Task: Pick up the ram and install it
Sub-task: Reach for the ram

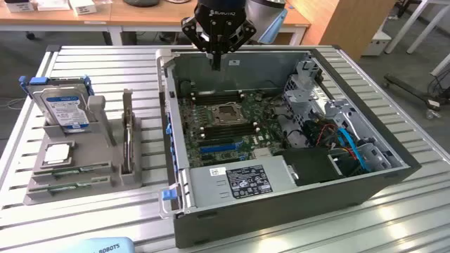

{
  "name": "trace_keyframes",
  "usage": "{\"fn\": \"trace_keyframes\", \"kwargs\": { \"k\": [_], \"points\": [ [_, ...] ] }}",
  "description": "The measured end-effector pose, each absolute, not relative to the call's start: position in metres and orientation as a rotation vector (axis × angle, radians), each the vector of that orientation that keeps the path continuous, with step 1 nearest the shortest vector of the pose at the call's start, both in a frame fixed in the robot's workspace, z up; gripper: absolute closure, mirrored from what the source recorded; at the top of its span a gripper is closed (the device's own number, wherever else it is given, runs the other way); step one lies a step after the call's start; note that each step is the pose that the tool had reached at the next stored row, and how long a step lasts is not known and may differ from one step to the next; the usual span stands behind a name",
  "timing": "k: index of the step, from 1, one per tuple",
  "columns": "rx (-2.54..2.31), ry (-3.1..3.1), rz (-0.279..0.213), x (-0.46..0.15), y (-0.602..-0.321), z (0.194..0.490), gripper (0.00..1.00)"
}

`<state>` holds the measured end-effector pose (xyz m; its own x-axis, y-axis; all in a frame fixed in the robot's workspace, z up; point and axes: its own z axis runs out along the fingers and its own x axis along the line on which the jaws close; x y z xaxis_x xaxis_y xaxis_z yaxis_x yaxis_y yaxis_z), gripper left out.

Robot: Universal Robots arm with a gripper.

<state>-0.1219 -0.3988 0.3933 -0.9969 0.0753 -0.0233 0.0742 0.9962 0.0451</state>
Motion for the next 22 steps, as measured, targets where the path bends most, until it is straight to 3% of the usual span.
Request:
{"fn": "trace_keyframes", "kwargs": {
  "k": [22],
  "points": [
    [0.116,3.114,0.069,-0.136,-0.399,0.393,0.90]
  ]
}}
